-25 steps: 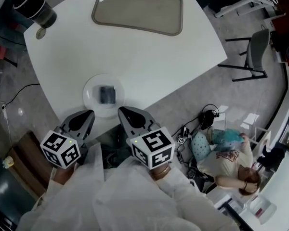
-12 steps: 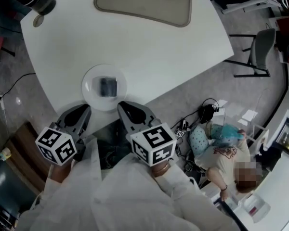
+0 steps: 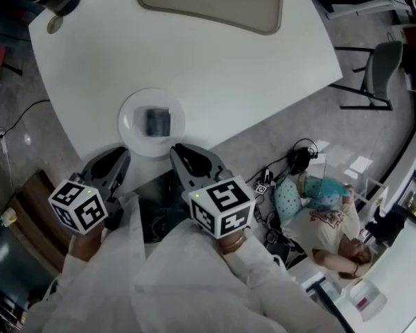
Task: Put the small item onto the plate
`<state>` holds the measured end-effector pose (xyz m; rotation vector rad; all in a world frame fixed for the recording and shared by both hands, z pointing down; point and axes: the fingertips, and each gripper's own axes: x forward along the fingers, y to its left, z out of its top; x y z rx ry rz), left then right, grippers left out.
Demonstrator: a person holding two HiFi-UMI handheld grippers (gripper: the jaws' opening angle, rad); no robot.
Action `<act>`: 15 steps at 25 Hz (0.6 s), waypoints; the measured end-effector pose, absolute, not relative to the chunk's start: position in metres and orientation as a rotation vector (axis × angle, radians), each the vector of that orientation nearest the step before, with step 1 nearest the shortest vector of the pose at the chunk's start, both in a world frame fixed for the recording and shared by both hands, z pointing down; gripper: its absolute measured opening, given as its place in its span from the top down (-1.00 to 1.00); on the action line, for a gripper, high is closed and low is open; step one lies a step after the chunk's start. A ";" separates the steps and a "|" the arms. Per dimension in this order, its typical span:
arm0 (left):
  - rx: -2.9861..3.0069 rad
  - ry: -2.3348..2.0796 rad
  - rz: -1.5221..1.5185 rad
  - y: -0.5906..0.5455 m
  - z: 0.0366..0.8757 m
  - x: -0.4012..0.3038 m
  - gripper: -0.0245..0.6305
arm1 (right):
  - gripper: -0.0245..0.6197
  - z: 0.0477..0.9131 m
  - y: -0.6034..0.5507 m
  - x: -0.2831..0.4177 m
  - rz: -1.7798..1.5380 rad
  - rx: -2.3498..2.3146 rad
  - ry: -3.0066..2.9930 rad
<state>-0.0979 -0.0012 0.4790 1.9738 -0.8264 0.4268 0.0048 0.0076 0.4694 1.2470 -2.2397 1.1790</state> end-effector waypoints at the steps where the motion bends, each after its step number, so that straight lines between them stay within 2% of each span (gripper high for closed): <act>1: 1.967 -0.824 0.425 -0.002 0.480 -0.098 0.83 | 0.87 0.470 0.007 0.005 1.185 1.252 -2.238; 5: 1.947 -0.824 0.435 -0.002 0.484 -0.100 0.77 | 0.85 0.472 0.006 0.004 1.195 1.247 -2.233; 8: 1.917 -0.812 0.427 0.001 0.486 -0.098 0.73 | 0.72 0.475 0.008 0.003 1.188 1.218 -2.229; 15: 1.891 -0.811 0.410 0.000 0.488 -0.097 0.64 | 0.59 0.481 0.009 0.007 1.217 1.247 -2.192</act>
